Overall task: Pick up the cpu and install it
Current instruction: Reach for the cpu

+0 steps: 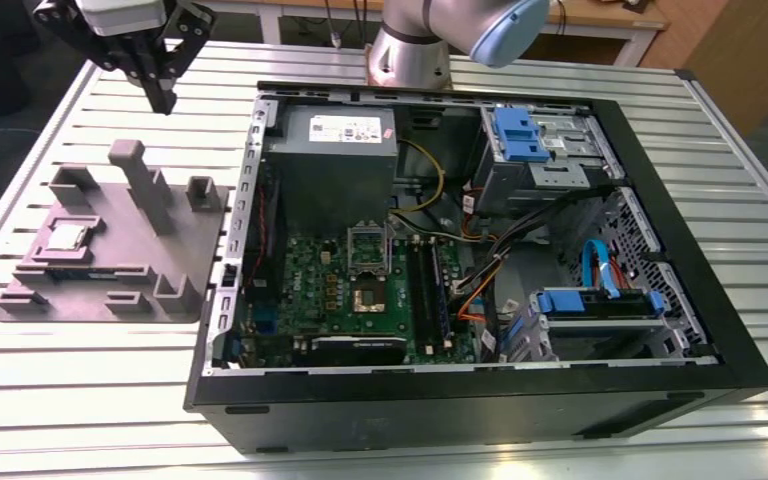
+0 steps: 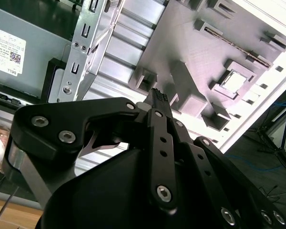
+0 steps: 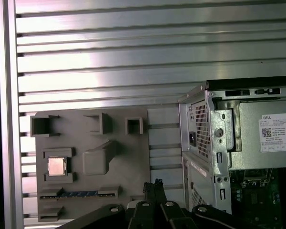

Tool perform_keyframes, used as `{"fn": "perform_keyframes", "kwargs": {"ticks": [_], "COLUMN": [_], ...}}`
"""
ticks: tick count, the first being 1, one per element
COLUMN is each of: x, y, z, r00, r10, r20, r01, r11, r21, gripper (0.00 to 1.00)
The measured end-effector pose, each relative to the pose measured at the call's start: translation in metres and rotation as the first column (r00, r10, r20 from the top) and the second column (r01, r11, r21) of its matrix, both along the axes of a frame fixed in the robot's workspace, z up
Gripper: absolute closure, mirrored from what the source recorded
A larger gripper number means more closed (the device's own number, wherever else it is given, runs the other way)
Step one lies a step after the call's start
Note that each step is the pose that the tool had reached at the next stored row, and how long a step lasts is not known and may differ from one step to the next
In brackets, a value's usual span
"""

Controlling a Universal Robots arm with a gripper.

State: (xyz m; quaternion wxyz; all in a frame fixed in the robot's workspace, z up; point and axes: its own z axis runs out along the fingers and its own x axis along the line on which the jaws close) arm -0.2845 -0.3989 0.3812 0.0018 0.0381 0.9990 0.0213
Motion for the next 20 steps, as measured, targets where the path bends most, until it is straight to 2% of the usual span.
{"fn": "perform_keyframes", "kwargs": {"ticks": [20], "x": [-0.0056], "y": [0.0000], "z": [-0.0001], "r00": [1.0000], "r10": [0.000], "r20": [0.0000], "r01": [0.000], "r11": [1.0000], "r21": [0.0000], "gripper": [0.90]}}
